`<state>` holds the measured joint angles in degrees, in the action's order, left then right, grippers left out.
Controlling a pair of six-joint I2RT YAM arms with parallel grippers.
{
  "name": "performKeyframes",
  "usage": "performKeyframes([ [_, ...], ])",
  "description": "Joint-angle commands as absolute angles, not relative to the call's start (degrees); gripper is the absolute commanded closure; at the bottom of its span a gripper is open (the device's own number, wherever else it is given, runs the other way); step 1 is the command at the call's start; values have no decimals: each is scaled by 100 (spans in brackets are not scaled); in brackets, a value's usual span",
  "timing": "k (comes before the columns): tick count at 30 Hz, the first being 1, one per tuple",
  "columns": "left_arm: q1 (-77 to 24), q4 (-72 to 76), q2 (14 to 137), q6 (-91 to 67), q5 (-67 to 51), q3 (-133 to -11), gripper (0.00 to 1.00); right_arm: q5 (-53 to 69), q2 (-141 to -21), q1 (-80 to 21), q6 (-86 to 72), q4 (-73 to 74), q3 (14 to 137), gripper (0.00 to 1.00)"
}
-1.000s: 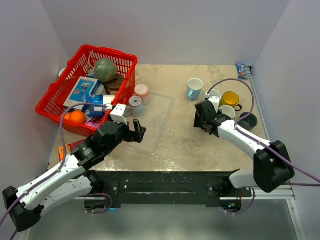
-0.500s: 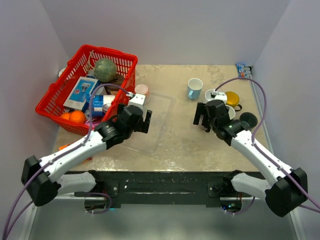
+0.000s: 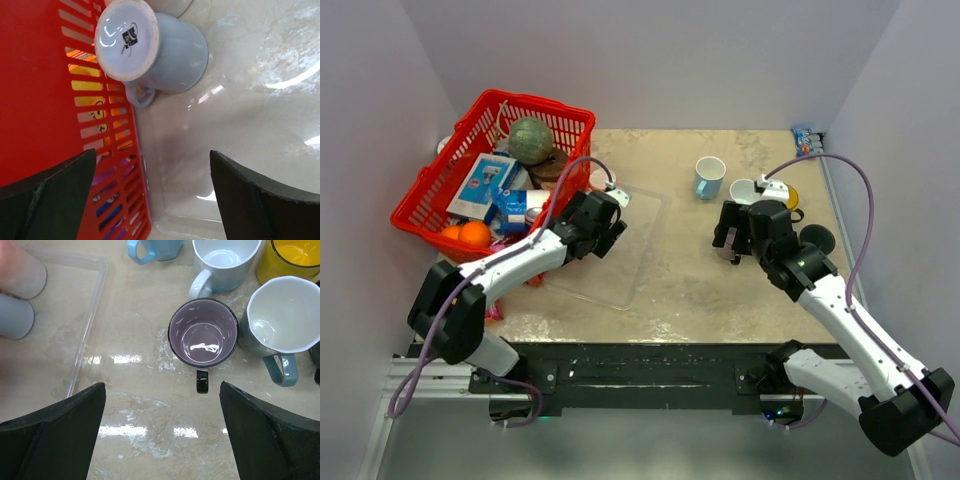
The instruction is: Turn the mug right side up
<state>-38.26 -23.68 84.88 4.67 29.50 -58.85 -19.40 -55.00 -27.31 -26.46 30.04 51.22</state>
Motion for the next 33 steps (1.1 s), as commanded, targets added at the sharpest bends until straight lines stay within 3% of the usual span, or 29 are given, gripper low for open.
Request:
performKeyframes([
  [1, -3613, -1855, 8998, 1441, 2427, -6222, 1, -1863, -5440, -2716, -2531, 3094, 5467, 1],
  [15, -2918, -1723, 10230, 1863, 1952, -7005, 4, -1916, -5651, -2707, -2584, 3085, 5651, 2],
  [25, -2769, -2302, 10670, 1213, 1389, -7506, 22, -1907, -5713, -2707, -2681, 3094, 5616, 4],
  [33, -2769, -2488, 10609, 467, 792, -7489, 25, -1907, -5616, -2707, -2725, 3120, 5537, 5],
])
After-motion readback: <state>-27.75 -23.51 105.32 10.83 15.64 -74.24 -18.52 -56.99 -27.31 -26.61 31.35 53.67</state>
